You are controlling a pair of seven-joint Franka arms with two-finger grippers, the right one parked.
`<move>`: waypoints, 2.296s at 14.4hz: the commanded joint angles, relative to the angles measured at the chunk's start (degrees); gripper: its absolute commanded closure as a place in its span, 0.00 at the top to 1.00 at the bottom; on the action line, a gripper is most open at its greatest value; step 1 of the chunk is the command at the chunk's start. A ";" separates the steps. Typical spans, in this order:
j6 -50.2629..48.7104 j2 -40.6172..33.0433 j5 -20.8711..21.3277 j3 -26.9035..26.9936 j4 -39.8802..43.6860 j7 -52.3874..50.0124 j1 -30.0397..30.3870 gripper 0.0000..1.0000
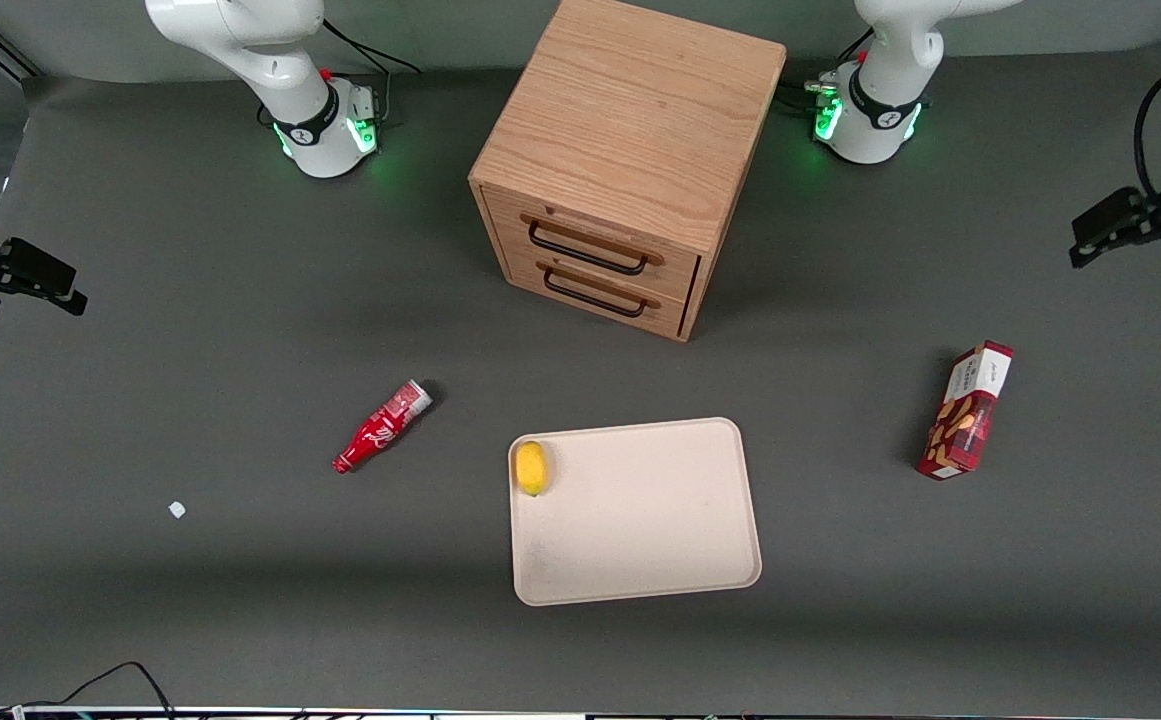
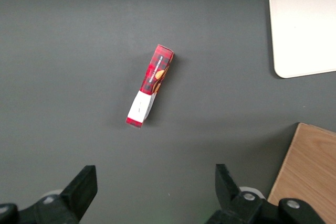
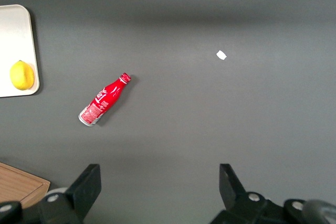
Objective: Place red cookie box on tray
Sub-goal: 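Move the left gripper down over the red tartan shortbread box, then close the left gripper on the box's end and lift it upright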
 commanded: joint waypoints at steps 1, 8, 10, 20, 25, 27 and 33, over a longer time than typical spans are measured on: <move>5.49 1.64 0.33 0.16 -4.38 3.08 0.62 1.00; 24.30 12.62 8.76 0.95 -12.65 4.84 0.36 1.00; 27.47 15.18 8.77 0.95 -13.87 4.84 0.45 1.00; 50.43 24.32 8.77 2.62 -24.34 5.45 -0.08 1.00; 50.16 25.73 8.68 2.71 -24.34 8.70 0.01 1.00; 50.07 25.82 8.68 3.33 -24.34 8.88 -0.17 0.78; 49.46 25.82 8.68 3.33 -23.99 8.97 -0.61 0.00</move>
